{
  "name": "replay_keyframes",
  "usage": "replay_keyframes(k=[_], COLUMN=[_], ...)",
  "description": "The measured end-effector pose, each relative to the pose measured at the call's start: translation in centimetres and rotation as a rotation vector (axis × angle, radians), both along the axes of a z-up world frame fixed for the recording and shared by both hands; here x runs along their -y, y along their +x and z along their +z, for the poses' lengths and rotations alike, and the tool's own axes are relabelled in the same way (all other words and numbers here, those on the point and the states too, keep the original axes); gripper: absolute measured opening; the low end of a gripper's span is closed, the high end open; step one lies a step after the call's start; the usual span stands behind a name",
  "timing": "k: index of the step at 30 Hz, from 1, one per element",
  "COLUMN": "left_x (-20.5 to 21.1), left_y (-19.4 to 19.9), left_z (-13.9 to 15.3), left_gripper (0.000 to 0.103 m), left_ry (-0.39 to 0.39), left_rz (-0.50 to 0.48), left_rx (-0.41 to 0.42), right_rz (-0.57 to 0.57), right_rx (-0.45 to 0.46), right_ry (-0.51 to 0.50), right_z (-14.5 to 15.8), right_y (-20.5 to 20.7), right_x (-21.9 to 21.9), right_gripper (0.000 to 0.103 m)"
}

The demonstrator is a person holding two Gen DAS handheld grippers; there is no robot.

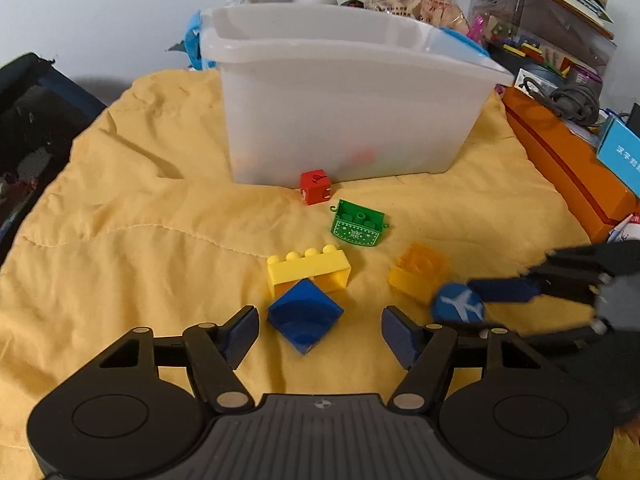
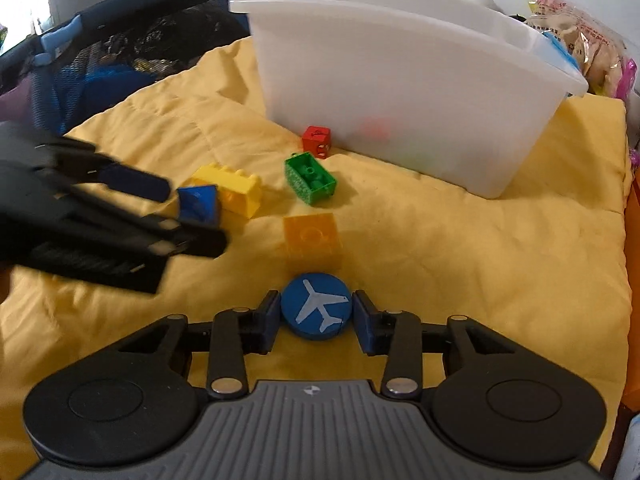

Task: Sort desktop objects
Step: 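Grasp the blue airplane disc with the right tool while the left tool grasps the blue brick, then carry both blue pieces over the white bin and open both tools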

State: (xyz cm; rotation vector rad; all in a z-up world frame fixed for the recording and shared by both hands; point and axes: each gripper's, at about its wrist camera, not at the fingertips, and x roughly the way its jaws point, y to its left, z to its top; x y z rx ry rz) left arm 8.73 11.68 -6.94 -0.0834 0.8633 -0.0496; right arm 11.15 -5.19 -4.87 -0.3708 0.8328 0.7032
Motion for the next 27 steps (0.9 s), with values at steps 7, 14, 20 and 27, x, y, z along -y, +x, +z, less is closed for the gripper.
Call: replay_keyframes(k=[7, 14, 20, 27], left_x=[0.0, 1.2, 1.3, 1.3], left_y=[0.3, -3.8, -4.1, -2.5], left_z=[-0.9, -1.0, -0.4, 5.3], left_gripper=[0.046, 0.047, 0.046, 0.046], left_ry=[-0.041, -0.038, -0.078, -0.052], left_rz=[0.000, -0.065, -0.068, -0.086], left_rx=[-0.019, -0.051, -0.024, 0.108], right_rz=[-0.010, -0.037, -0.007, 0.007], right_rx=[-0.027, -0.050, -0.027, 0.048], right_ry=[0.016, 0.028, 0.005, 0.034], right_z=[0.4, -0.3, 0.2, 3.2], right_y=[-1.5, -1.8, -1.7, 0.0], right_x=[1.9, 3.4, 2.8, 2.6], right_gripper=[0.042, 0.043, 0.042, 0.042])
